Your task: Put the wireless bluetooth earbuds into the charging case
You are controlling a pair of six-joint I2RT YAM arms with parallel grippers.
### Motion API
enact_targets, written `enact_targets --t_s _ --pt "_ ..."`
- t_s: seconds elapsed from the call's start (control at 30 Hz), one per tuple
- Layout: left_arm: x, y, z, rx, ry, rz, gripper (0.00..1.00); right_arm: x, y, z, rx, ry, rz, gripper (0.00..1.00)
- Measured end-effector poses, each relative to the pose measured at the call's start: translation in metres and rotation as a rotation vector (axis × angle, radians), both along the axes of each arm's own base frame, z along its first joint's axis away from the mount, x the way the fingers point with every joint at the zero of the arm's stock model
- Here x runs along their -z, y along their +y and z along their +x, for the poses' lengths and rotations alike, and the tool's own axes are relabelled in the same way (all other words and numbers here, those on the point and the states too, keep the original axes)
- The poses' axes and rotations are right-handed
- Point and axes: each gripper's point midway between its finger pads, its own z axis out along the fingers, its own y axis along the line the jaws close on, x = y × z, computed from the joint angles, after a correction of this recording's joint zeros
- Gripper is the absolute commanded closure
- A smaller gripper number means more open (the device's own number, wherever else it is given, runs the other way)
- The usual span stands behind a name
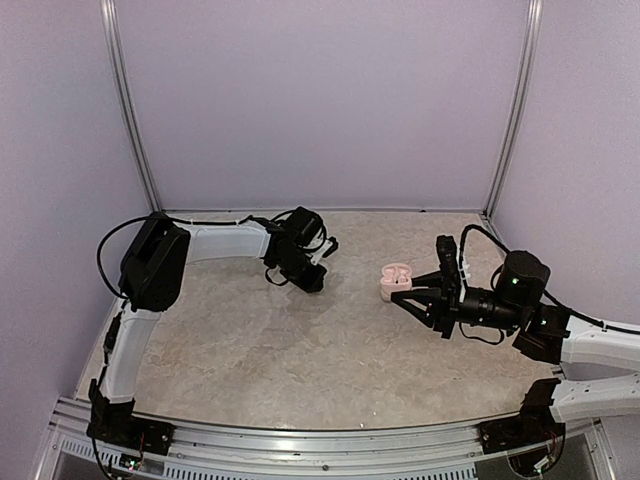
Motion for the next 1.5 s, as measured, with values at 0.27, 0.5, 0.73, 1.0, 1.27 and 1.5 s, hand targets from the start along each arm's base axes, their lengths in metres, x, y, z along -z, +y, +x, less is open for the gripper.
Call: enact_targets --t_s 0.27,0.5,0.73,1.0,1.27,1.5 --pt "-0.001 0.014 -0.021 -0.007 0.032 -0.002 0.90 0.000 0.000 0.000 0.000 -0.001 0.001 1.00" --pt "-0.004 0.051 -0.096 -0.015 0.124 0.037 0.90 -0.001 0.000 -0.001 -0.006 -0.002 0.002 1.00" --pt "-0.005 0.076 -0.186 0.017 0.215 0.095 0.90 0.002 0.002 -0.003 -0.027 0.006 -0.005 1.00" --pt "-0.005 0.085 -0.237 0.038 0.248 0.184 0.87 0.008 0.005 -0.004 -0.044 0.019 -0.016 1.00" --pt "0.009 0.100 -0.246 0.031 0.264 0.303 0.72 0.007 0.005 -0.004 -0.045 0.015 -0.013 1.00" --pt "0.010 0.099 -0.241 0.037 0.259 0.346 0.72 0.007 0.005 -0.004 -0.044 0.014 -0.013 1.00"
